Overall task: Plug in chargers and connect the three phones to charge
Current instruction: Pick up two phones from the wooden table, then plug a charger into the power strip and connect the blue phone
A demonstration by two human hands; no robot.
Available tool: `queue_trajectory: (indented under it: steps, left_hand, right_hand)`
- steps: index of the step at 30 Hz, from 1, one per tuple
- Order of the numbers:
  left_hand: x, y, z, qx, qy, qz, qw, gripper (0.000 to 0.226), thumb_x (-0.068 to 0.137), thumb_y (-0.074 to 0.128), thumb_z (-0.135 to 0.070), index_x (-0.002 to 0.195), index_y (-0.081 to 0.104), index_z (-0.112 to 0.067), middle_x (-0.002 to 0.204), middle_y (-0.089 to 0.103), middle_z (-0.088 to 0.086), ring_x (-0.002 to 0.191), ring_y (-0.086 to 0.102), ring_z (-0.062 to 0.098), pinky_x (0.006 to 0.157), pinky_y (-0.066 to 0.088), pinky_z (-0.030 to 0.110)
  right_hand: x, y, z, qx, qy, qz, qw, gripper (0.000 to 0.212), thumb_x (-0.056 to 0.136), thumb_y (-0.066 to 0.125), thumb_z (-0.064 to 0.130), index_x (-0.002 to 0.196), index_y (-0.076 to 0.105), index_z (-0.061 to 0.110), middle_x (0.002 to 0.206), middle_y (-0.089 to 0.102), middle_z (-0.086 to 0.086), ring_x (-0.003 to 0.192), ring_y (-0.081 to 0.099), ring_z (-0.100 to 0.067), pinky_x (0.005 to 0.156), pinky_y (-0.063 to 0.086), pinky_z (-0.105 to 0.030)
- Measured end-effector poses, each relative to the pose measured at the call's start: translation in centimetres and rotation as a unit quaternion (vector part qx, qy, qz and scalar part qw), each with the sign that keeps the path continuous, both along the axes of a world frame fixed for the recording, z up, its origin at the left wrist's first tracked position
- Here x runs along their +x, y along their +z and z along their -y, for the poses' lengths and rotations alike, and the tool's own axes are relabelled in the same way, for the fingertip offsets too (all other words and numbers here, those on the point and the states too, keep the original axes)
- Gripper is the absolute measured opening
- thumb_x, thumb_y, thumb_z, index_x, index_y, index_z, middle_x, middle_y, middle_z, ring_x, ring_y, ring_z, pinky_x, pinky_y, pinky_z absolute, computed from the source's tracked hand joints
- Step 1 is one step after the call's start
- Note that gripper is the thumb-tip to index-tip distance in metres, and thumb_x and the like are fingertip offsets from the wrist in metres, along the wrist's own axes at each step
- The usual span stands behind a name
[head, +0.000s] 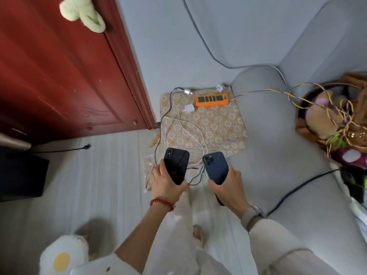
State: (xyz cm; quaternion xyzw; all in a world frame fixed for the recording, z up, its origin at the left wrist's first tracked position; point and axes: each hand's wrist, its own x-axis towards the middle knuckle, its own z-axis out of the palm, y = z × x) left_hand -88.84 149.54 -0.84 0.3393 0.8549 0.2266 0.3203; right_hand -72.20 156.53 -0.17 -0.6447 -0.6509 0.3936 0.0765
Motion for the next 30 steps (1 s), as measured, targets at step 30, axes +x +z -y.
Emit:
queue_trajectory:
  steps: [30]
  left_hand:
    - [6.3, -24.7, -36.3, -0.159, -0.039, -0.176, 0.971, 0.09, 0.06, 0.071, -0.046, 0.13, 0.039, 0.0, 0.121, 0.055, 0.021, 0.107, 0.053, 0.04, 0.089, 0.046, 0.05]
  right_hand:
    - [0.4, -22.2, -36.3, -0.023, 0.109, 0.166, 0.98, 0.064, 0.088, 0.053, 0.031, 0.141, 0.025, 0.008, 0.148, 0.024, -0.016, 0.135, 0.023, -0.032, 0.107, 0.032, -0.04]
